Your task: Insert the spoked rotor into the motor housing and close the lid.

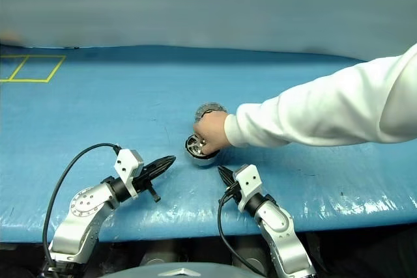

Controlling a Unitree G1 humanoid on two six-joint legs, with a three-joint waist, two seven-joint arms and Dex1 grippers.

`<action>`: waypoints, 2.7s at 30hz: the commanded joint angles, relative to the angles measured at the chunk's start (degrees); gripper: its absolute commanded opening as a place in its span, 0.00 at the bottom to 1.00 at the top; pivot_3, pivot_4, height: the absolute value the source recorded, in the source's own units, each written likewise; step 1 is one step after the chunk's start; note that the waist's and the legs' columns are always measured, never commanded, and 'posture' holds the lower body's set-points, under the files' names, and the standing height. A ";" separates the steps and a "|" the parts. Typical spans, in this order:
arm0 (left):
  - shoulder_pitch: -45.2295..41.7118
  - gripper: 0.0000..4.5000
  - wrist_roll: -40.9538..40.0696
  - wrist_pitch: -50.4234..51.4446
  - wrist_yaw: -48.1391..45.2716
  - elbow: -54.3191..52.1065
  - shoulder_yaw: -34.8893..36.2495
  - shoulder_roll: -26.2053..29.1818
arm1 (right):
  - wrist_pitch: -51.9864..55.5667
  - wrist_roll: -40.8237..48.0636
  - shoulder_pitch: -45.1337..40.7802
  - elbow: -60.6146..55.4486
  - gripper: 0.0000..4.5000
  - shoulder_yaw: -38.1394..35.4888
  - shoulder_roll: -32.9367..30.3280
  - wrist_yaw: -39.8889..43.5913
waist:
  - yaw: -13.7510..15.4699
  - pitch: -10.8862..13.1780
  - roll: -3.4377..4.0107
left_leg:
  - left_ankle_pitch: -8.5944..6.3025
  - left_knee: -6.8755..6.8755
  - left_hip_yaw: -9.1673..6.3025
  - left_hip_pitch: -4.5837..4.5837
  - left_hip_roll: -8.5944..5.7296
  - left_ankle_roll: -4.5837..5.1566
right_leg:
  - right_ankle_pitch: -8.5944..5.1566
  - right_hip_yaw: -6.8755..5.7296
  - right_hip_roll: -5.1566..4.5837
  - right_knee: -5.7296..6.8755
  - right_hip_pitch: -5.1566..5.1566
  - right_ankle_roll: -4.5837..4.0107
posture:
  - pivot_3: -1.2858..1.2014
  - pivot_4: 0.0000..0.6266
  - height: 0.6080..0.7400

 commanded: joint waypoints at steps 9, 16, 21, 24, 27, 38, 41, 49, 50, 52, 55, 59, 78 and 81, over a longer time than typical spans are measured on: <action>0.07 0.00 -0.70 -1.18 -0.24 -0.05 0.06 0.50 | 0.03 0.17 -0.09 -2.18 0.00 -0.25 -0.01 -0.08 | 0.00 0.01 0.02 | 0.00 -0.06 0.01 0.00 0.00 0.00 | -0.01 -0.01 -0.01 -0.02 -0.01 -0.02 | 0.52 0.24 1.00; -0.07 0.00 -0.67 -0.45 -0.04 -0.67 -0.11 0.77 | 0.04 0.10 -0.37 -1.89 0.00 -0.21 -0.07 0.01 | 0.00 0.02 0.03 | 0.00 -0.09 0.01 0.00 0.00 0.00 | -0.02 -0.02 -0.03 -0.04 -0.02 -0.03 | 0.52 0.24 1.00; -0.31 0.00 -0.69 0.39 0.39 -1.58 -0.33 0.76 | 0.06 0.07 -0.71 -1.69 0.00 -0.16 -0.12 0.15 | 0.00 0.02 0.04 | 0.00 -0.10 0.00 0.00 0.00 0.00 | -0.02 -0.03 -0.04 -0.04 -0.02 -0.03 | 0.52 0.24 1.00; -0.39 0.00 -0.71 0.93 0.63 -2.18 -0.45 0.78 | 0.05 0.06 -0.82 -1.62 0.00 -0.13 -0.15 0.18 | 0.00 0.02 0.04 | 0.00 -0.10 0.01 -0.01 0.00 0.00 | -0.02 -0.03 -0.04 -0.04 -0.02 -0.04 | 0.52 0.24 1.00; -0.42 0.00 -0.75 1.56 0.82 -2.80 -0.58 0.83 | 0.01 0.06 -0.88 -1.54 0.00 -0.10 -0.18 0.19 | -0.03 0.03 0.04 | -0.01 -0.09 0.02 0.00 -0.03 0.01 | -0.02 -0.04 -0.09 -0.10 -0.01 -0.02 | 0.52 0.24 1.00; -0.40 0.00 -1.05 3.65 1.51 -4.90 -0.75 1.11 | 0.17 -0.15 -0.64 -1.42 0.00 0.09 0.01 -0.04 | -0.02 0.14 0.22 | -0.01 -0.18 0.03 -0.14 -0.02 0.02 | -0.01 -0.05 -0.04 -0.07 0.02 -0.13 | 0.52 0.24 1.00; -0.33 0.00 -1.06 4.26 1.79 -5.50 -0.79 1.13 | 0.28 -0.07 -0.56 -1.55 0.00 0.01 -0.05 -0.01 | -0.03 0.16 0.24 | -0.01 -0.17 0.04 -0.13 -0.02 0.02 | -0.05 -0.04 -0.04 -0.08 0.02 -0.06 | 0.52 0.24 1.00; -0.06 0.00 -1.12 5.09 2.07 -5.95 -0.75 1.22 | 0.45 -0.11 -0.63 -1.49 0.00 -0.01 -0.17 0.06 | -0.03 0.19 0.28 | -0.01 -0.17 0.04 -0.11 -0.01 0.01 | -0.05 -0.05 -0.04 -0.08 0.01 -0.06 | 0.52 0.24 1.00; -0.02 0.00 -1.17 5.15 2.05 -5.96 -0.75 1.24 | 0.47 -0.11 -0.65 -1.48 0.00 0.00 -0.18 0.07 | -0.03 0.19 0.29 | -0.01 -0.17 0.04 -0.11 -0.01 0.01 | -0.05 -0.05 -0.03 -0.07 0.01 -0.06 | 0.52 0.24 1.00; 0.01 0.00 -1.24 5.16 2.04 -5.90 -0.73 1.29 | 0.50 -0.12 -0.71 -1.46 0.00 0.02 -0.18 0.10 | -0.04 0.19 0.29 | -0.01 -0.17 0.04 -0.11 -0.01 0.01 | -0.05 -0.05 -0.03 -0.08 0.01 -0.06 | 0.52 0.24 1.00; 0.08 0.00 -1.25 4.99 2.00 -5.65 -0.68 1.34 | 0.57 -0.15 -0.74 -1.44 0.00 0.01 -0.24 0.11 | -0.04 0.19 0.29 | -0.01 -0.17 0.03 -0.10 -0.01 0.01 | -0.05 -0.05 -0.03 -0.08 -0.01 -0.06 | 0.52 0.24 1.00; 0.06 0.00 -1.31 4.61 1.91 -5.14 -0.58 1.41 | 0.69 -0.15 -0.78 -1.45 0.00 0.00 -0.29 0.14 | -0.04 0.19 0.29 | -0.01 -0.17 0.03 -0.10 -0.01 0.01 | -0.05 -0.05 -0.03 -0.08 -0.01 -0.06 | 0.52 0.24 1.00; 0.10 0.00 -1.37 4.57 1.97 -5.55 -0.51 1.49 | 0.95 -0.24 -1.35 -1.20 0.00 0.09 -0.79 0.37 | -0.11 0.19 0.29 | -0.01 -0.16 0.03 -0.02 -0.01 0.01 | -0.05 -0.05 -0.06 -0.09 -0.04 -0.06 | 0.52 0.24 1.00; 0.13 0.00 -1.41 4.71 2.11 -5.75 -0.50 1.50 | 1.06 -0.23 -1.40 -1.19 0.00 0.09 -0.91 0.44 | -0.11 0.19 0.29 | -0.01 -0.17 0.03 -0.04 -0.01 0.01 | -0.05 -0.05 -0.05 -0.09 -0.02 -0.06 | 0.52 0.24 1.00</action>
